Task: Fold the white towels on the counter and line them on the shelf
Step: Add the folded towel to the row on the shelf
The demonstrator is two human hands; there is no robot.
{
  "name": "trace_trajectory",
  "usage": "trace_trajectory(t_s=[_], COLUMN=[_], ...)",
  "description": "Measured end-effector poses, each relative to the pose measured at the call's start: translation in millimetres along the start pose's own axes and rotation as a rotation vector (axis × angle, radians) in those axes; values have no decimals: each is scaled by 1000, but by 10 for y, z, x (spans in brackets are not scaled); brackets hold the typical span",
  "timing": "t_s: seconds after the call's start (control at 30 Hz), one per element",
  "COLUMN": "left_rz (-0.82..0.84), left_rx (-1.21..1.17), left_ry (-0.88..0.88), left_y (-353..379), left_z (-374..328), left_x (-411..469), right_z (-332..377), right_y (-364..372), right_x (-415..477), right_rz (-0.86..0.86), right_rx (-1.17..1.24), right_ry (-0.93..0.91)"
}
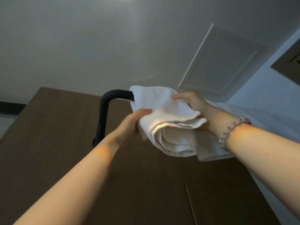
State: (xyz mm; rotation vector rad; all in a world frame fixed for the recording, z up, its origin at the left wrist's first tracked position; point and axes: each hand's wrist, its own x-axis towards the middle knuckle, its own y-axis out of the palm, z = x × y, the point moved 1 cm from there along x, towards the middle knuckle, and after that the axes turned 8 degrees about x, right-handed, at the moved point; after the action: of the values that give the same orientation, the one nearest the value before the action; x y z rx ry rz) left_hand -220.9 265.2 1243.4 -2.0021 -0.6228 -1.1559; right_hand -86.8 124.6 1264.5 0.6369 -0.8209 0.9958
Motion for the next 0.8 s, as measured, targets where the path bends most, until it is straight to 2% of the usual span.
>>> trace_trajectory(t_s=[0.07,0.23,0.4,0.53,0.6,0.8], left_rz=[27,42,40,-10,-25,-130], left_rx=[51,194,241,224,308,349], left_ry=[3,-25,-256,-361,-348,-333], left_y=[-23,-65,-23,168,231,224], left_z=[-7,-9,-284,-447,-440,-307], left_x=[-22,-34,-68,-83,-78,-99], right_z=[-34,-164,-339,-438,-453,-432], right_y=[-39,-86,-113,-97,-103,-79], right_x=[-74,-193,-254,-268,-269,-403], right_rz=[28,65,79,16,-5,-40], right_rx=[31,-145,-71,-72,-56,60], right_ry=[56,117,121,69,54,89])
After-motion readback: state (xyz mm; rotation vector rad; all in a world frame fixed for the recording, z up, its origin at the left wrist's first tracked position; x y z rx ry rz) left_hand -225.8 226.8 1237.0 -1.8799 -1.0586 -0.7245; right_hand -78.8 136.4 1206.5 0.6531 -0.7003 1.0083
